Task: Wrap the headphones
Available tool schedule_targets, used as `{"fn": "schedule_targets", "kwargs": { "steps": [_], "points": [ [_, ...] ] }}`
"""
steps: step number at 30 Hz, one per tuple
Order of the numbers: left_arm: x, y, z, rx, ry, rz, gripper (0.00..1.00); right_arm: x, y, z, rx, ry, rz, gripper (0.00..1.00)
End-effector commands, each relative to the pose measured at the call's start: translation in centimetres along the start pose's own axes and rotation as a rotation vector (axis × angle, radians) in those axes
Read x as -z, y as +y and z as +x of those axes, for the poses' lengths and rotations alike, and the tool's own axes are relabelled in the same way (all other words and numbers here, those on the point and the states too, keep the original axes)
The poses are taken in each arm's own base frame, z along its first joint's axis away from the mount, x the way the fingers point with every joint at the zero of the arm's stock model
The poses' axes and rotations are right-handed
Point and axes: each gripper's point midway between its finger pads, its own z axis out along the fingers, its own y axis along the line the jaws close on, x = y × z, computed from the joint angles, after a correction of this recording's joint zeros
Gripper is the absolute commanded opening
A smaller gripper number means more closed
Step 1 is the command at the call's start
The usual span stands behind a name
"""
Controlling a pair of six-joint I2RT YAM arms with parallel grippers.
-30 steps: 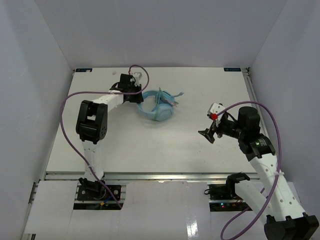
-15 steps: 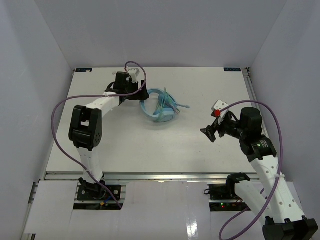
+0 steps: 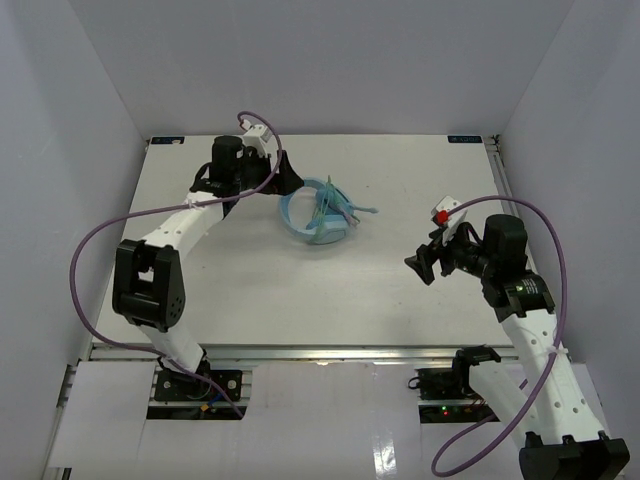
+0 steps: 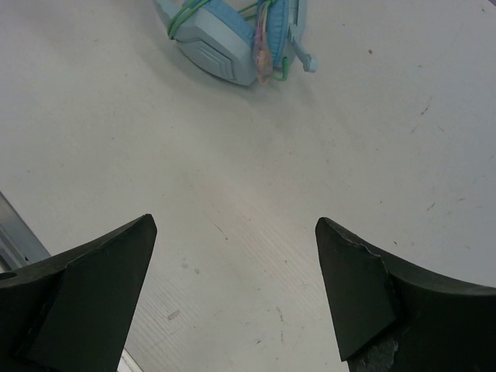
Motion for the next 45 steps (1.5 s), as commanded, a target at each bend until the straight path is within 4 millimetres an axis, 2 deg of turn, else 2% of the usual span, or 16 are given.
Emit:
{"fn": "schedule_targets", "kwargs": {
  "steps": [1,4,6,7,9,10,13,17,21,26,45],
  "points": [
    [5.0,-4.9,-3.8,-0.055,-0.118,0.116,0.98,0.8,-1.6,-1.2,-0.067,-0.008,0.096,0.9],
    [8.5,-6.7,-3.9,-0.069,-0.174,0.125,0.98,1.1,-2.4,-1.2,-0.087,-0.006,0.144,0.9],
    [11.9,-8.8,-4.6,-0.098,-0.243,0.151,0.98,1.3,-2.8,-1.2,-0.097,-0.006,0.17,0.9],
    [13.1,-9.5,-4.4,-0.106,-0.26,0.16,0.98,1.4,-2.9,-1.1,-0.101,-0.003,0.179,0.9],
    [14.8,-9.8,-2.6,-0.091,-0.266,0.152,0.98,1.6,-3.3,-1.1,-0.112,-0.003,0.202,0.9],
    [16.9,-11.0,-3.1,-0.118,-0.313,0.16,0.98,1.7,-3.5,-1.0,-0.122,-0.002,0.214,0.9],
    [20.2,-11.8,-2.1,-0.135,-0.371,0.128,0.98,1.9,-3.9,-1.0,-0.143,-0.009,0.247,0.9],
    [22.6,-12.1,-0.7,-0.13,-0.404,0.095,0.98,2.4,-4.7,-0.9,-0.201,-0.017,0.312,0.9],
    [23.4,-12.2,0.7,-0.115,-0.394,0.097,0.98,2.8,-5.2,-0.7,-0.222,-0.017,0.354,0.9],
    [23.3,-11.6,2.3,-0.1,-0.373,0.075,0.98,3.2,-5.4,-0.8,-0.219,-0.022,0.374,0.9],
    [23.0,-11.1,3.4,-0.095,-0.35,0.066,0.98,3.4,-5.5,-1.0,-0.218,-0.031,0.378,0.9]
  ]
}}
